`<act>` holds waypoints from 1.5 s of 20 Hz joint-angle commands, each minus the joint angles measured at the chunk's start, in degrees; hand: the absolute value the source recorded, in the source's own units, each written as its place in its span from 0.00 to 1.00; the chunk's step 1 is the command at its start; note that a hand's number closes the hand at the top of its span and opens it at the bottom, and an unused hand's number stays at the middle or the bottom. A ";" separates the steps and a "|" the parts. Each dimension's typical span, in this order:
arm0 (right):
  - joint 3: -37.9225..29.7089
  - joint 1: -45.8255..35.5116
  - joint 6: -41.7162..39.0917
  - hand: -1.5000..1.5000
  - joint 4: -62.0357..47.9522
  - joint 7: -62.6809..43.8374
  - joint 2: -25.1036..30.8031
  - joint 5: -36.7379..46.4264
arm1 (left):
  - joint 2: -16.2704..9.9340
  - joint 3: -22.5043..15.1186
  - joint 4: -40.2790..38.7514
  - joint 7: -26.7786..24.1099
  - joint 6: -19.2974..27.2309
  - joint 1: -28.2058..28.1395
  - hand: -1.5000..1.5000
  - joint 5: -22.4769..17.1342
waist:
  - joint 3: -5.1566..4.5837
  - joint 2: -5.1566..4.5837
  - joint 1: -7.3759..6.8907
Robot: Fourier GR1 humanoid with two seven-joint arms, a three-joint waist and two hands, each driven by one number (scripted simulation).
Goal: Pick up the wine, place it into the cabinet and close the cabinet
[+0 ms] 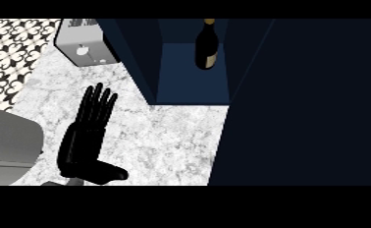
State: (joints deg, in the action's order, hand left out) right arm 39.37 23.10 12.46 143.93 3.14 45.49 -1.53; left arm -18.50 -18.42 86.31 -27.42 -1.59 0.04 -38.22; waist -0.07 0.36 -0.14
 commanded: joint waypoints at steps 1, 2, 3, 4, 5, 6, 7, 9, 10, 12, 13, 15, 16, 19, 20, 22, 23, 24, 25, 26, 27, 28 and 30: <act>5.55 1.22 -3.11 1.00 12.14 -5.25 2.02 -1.14 | -3.79 4.18 2.43 -0.40 -2.55 -2.51 0.00 -2.21 | -0.04 -0.01 -0.12; 5.40 0.42 -1.79 1.00 13.28 -7.76 0.91 -1.58 | -5.17 4.56 3.36 -0.14 -3.40 -2.86 0.00 -1.89 | -0.06 -0.10 -0.20; 3.27 -0.01 -2.98 1.00 11.85 -5.39 1.74 -2.93 | -7.32 6.62 0.63 -1.02 -6.82 -4.51 0.00 -3.16 | -0.01 -0.22 -0.10; 5.50 -0.29 -1.02 1.00 13.86 -8.37 -0.10 -1.11 | -6.01 5.71 2.31 -1.12 -4.92 -5.07 0.00 -2.17 | -0.06 -0.13 -0.03; 6.35 -2.40 -2.40 1.00 11.96 -7.60 -0.64 -0.82 | -7.72 9.40 -0.78 0.80 -7.53 -1.15 0.00 -5.77 | -0.08 -0.30 0.17; 6.18 -3.14 -1.22 1.00 14.27 -11.17 -0.53 0.80 | -6.42 7.15 2.83 0.44 -4.91 -4.71 0.00 -3.66 | -0.08 -0.16 -0.19; 7.16 -3.15 -1.48 1.00 11.43 -8.12 -1.80 0.43 | -10.42 11.03 0.87 0.97 -9.70 -5.00 0.00 -7.04 | -0.08 -0.16 -0.19; 7.08 -4.74 -2.17 1.00 12.53 -10.64 -1.86 -0.69 | -9.11 9.67 0.61 -0.25 -8.91 -5.54 0.00 -4.46 | -0.09 -0.25 -0.25; 9.49 -5.46 -1.47 1.00 11.11 -9.88 -3.81 1.81 | -9.36 10.60 -0.37 -1.22 -10.91 -5.76 0.00 -5.36 | -0.12 -0.18 -0.13; 8.43 -6.69 -0.87 1.00 12.02 -12.47 -4.15 1.01 | -11.29 12.22 1.55 0.89 -11.52 -7.15 0.00 -7.35 | -0.14 -0.18 -0.47; 9.20 -8.99 -1.51 1.00 10.06 -13.44 -5.77 0.61 | -9.38 11.02 2.57 1.87 -8.06 -5.23 0.00 -5.87 | -0.10 -0.30 -0.52; 9.76 -8.19 -2.34 1.00 11.69 -13.95 -4.62 -0.14 | -13.33 14.19 3.51 4.69 -11.01 -4.76 0.00 -9.66 | -0.12 -0.17 -0.45; 9.66 -10.73 -1.35 1.00 9.43 -14.83 -7.57 -0.32 | -11.80 13.02 4.19 2.91 -10.88 -6.81 0.00 -8.41 | -0.17 -0.28 -1.25; 9.21 -11.17 -0.89 1.00 10.49 -16.04 -7.95 -0.82 | -14.01 14.35 4.26 2.93 -14.02 -8.58 0.00 -9.39 | -0.29 -0.21 -1.69; 9.81 -13.64 -1.81 1.00 7.08 -14.45 -10.17 -1.36 | -13.37 14.34 1.35 2.77 -13.79 -6.07 0.00 -8.63 | -0.28 -0.58 -1.46; 9.97 -14.51 -1.79 1.00 6.89 -15.51 -11.12 -1.57 | -14.76 15.88 2.53 4.03 -14.12 -5.46 0.00 -10.36 | -0.30 -0.50 -1.73; 9.86 -15.35 -2.16 1.00 6.33 -16.02 -11.77 -2.46 | -13.21 14.92 2.13 3.93 -13.29 -4.92 0.00 -10.02 | -0.31 -0.62 -1.66; 10.89 -14.80 -2.66 1.00 7.94 -17.19 -10.93 -1.56 | -13.62 15.60 0.50 4.17 -13.50 -4.15 0.00 -10.21 | -0.36 -0.48 -0.92; 9.61 -16.66 -2.57 1.00 5.14 -15.10 -13.34 -3.27 | -14.08 15.73 -0.39 3.70 -15.02 -3.88 0.00 -10.07 | -0.38 -0.82 -1.79; 11.08 -16.46 -2.70 1.00 4.14 -16.06 -13.65 -2.17 | -15.18 16.33 0.94 4.83 -14.58 -4.55 0.00 -10.58 | -0.33 -0.52 -2.04; 8.47 -18.44 -3.07 1.00 4.76 -17.51 -13.89 -4.24 | -14.17 15.44 1.31 4.11 -15.35 -5.17 0.00 -10.38 | -0.38 -0.75 -2.83; 9.18 -18.96 -3.05 1.00 3.70 -17.69 -14.78 -3.44 | -15.51 16.80 0.34 4.50 -16.52 -4.73 0.00 -11.35 | -0.39 -0.68 -2.69; 8.36 -21.58 -3.77 1.00 2.40 -19.12 -16.24 -4.44 | -15.39 16.69 0.32 4.15 -16.29 -4.91 0.00 -10.44 | -0.37 -0.74 -3.20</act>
State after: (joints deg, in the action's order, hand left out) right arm 39.12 6.55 6.95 142.92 -10.20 38.13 -2.02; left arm -33.36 -2.34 87.21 -23.21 -16.86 -4.72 -48.66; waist -0.43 -0.31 -2.61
